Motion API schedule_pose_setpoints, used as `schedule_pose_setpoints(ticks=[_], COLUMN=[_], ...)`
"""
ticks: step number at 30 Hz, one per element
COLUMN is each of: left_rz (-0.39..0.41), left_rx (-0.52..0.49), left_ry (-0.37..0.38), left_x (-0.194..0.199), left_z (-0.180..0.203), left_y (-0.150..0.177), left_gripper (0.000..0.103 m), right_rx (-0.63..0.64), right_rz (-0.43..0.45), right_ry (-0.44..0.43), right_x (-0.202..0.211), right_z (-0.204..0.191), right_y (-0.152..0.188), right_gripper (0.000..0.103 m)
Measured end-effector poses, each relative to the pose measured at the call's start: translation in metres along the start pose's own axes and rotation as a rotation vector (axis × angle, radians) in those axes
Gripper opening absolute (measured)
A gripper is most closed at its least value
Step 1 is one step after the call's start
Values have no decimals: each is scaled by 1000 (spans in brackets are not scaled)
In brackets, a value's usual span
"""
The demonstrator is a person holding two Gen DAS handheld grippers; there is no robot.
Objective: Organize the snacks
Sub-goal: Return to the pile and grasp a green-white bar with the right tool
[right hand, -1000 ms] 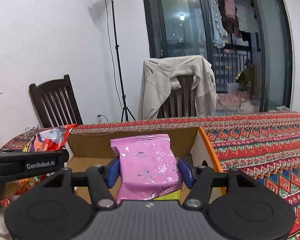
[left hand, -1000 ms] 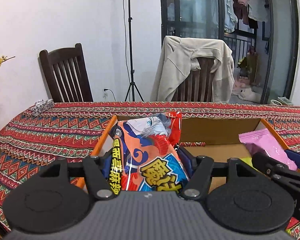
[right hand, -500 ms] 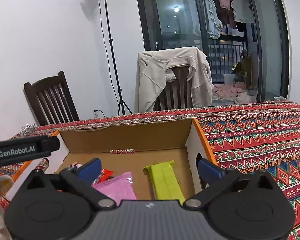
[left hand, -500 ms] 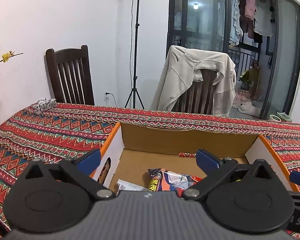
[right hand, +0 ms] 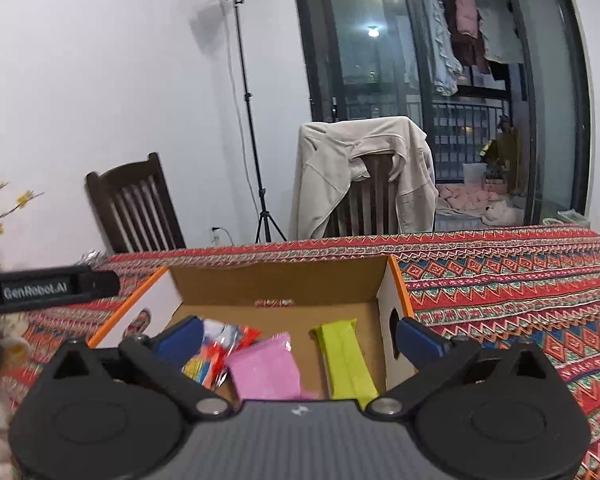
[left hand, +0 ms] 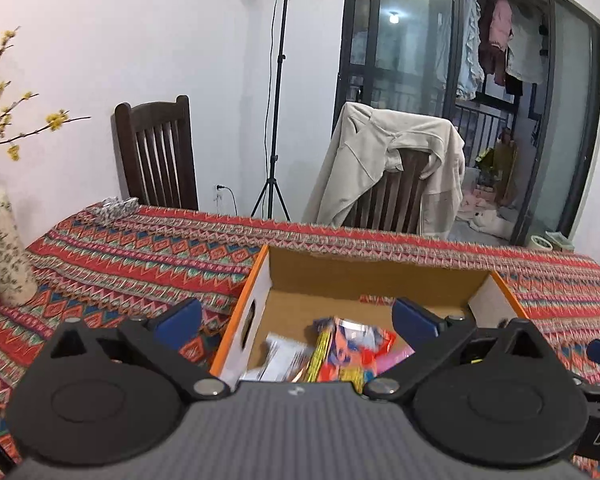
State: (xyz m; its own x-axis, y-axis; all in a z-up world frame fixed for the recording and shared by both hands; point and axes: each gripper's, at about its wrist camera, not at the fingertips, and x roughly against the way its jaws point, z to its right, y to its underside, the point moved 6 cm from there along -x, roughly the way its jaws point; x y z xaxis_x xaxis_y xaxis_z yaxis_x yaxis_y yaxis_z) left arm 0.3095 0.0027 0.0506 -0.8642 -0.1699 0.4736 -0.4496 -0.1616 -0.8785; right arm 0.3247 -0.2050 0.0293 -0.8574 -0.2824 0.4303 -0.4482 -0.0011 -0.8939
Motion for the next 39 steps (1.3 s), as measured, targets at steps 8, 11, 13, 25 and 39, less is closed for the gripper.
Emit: schedule_pose_setpoints(ticks=[8, 11, 13, 25, 39], left_rz=[-20, -20, -5, -6, 21], left_rx=[-20, -22, -11, 50, 124], left_ry=[9, 12, 21, 27, 41], left_x=[52, 63, 67, 47, 48], left_z=[-15, -22, -29, -66, -84], left_y=[44, 62, 76, 115, 121], left_gripper=[103, 103, 103, 103, 103], right_rx=[30, 34, 41, -72, -15], right_rz=[-44, -61, -72, -155, -237], right_ry=[6, 20, 50, 57, 79], right_x=[46, 54, 57, 38, 1], right_z=[-3, 0, 3, 16, 14], right_y=[42, 58, 70, 109, 121], right_gripper=[103, 102, 95, 80, 38])
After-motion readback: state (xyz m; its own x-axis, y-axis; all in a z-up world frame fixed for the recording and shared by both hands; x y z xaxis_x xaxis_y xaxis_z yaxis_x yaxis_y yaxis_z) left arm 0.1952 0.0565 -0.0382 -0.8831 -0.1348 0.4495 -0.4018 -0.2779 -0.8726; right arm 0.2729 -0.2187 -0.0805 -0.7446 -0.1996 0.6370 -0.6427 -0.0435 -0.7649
